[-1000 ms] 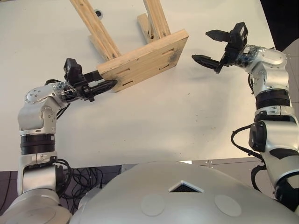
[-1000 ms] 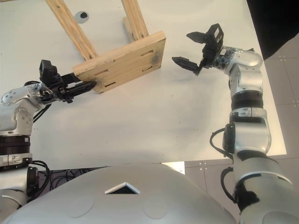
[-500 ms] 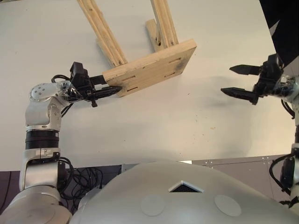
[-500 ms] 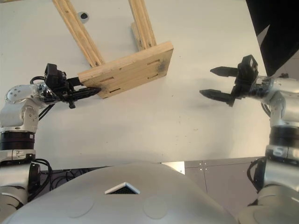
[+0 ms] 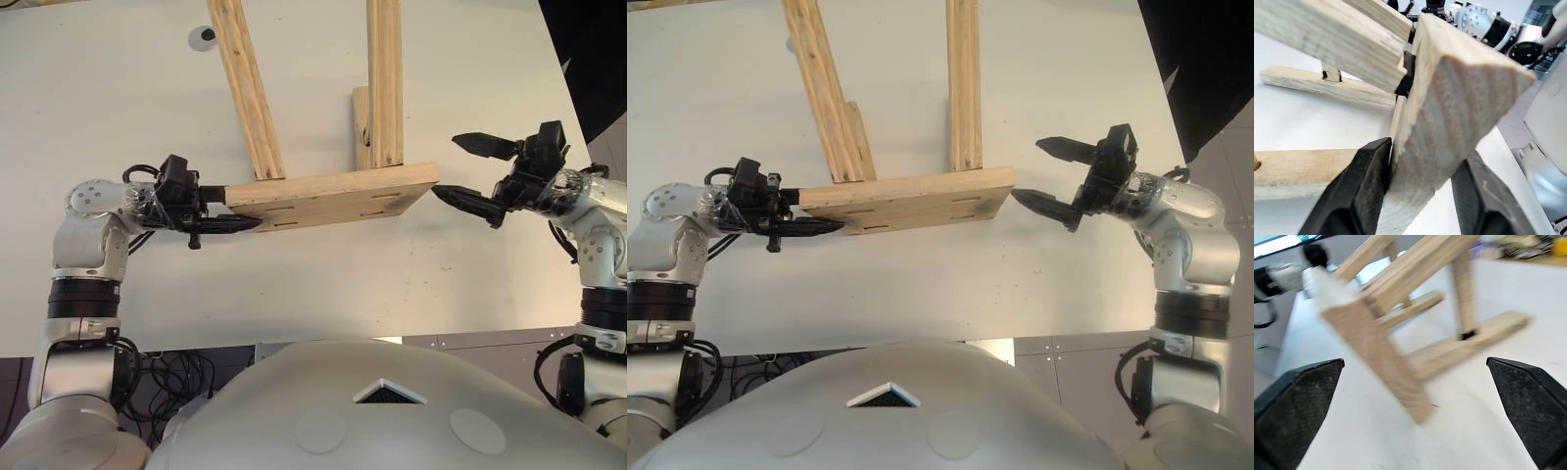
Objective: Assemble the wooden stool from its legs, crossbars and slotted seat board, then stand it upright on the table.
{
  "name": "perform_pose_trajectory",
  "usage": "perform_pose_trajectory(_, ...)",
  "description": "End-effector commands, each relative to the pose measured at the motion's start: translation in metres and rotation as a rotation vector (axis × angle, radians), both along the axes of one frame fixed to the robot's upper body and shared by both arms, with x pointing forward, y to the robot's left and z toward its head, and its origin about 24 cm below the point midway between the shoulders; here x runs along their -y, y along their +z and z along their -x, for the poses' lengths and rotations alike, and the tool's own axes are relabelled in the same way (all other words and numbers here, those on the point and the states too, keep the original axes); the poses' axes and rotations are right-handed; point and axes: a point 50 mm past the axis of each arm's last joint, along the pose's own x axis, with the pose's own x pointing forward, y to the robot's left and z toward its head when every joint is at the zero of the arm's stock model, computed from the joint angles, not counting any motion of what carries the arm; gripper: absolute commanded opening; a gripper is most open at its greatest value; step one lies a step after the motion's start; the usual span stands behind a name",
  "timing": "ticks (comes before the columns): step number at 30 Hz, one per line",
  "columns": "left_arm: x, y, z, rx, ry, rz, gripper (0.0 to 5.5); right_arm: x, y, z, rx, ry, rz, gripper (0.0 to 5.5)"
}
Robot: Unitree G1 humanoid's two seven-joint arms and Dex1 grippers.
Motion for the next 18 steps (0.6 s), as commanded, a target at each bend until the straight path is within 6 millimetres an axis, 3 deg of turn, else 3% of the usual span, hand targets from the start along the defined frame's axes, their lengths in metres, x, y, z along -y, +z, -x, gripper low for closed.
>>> perform_pose_trajectory(1, 0.0, -0.022, 0.011, -0.152, -0.033, -0.029, 1.76, -0.003, -0.005, 0.013, -0.056, 0.074, 0.044, 5.1)
perform_pose_trajectory(5, -0.004, -0.024, 0.016, -0.172, -0.044, -0.04, 1.76, -0.018, -0.009, 0.006, -0.012, 0.072, 0.014, 5.02)
perform_pose_trajectory(14, -0.004, -0.021, 0.009, -0.153, -0.043, -0.049, 1.76, -0.019, -0.009, -0.013, 0.001, 0.116, 0.051, 3.33)
perform_pose_trajectory(18, -0.003, -0.014, 0.001, -0.133, -0.024, -0.034, 1.76, -0.023, 0.001, -0.015, -0.033, 0.118, -0.044, 2.81)
